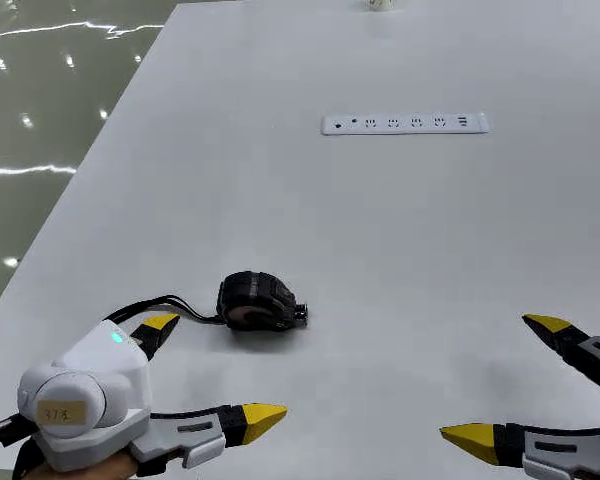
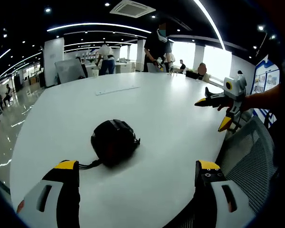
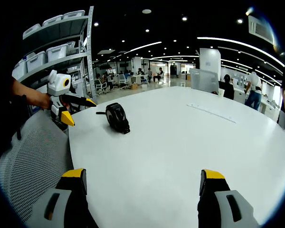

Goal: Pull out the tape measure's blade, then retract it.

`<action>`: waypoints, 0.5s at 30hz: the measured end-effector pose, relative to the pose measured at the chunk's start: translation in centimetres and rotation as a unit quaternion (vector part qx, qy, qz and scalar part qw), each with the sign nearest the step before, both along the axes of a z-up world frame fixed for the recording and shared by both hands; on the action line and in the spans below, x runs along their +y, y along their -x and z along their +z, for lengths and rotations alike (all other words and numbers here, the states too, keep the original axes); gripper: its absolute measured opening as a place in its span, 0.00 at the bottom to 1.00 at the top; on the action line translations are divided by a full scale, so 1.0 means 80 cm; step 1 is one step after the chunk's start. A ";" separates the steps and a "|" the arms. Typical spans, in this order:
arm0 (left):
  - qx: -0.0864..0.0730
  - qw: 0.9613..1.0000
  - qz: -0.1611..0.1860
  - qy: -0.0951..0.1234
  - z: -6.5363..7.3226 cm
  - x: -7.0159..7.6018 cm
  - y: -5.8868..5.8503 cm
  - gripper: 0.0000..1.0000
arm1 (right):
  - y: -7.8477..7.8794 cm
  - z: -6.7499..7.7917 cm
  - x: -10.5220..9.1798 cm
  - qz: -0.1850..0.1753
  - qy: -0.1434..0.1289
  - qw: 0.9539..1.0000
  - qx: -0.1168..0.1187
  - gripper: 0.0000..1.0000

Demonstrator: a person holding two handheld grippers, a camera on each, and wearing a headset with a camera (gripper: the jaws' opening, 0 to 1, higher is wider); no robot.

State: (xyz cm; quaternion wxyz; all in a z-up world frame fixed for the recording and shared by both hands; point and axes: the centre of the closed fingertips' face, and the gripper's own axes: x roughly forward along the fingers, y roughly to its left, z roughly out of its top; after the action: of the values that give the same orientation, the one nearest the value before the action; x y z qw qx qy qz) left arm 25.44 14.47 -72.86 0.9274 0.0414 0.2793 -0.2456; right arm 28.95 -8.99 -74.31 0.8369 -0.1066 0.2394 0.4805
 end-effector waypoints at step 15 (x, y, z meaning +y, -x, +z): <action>-0.007 1.000 -0.007 0.012 0.009 -0.003 0.001 0.99 | 0.000 0.002 -0.004 -0.007 0.000 1.000 -0.001 0.99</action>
State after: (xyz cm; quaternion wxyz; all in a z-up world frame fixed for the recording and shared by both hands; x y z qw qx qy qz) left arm 25.40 14.24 -72.18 0.9280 0.0339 0.2693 -0.2552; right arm 28.98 -9.31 -74.12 0.8404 -0.1053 0.2395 0.4746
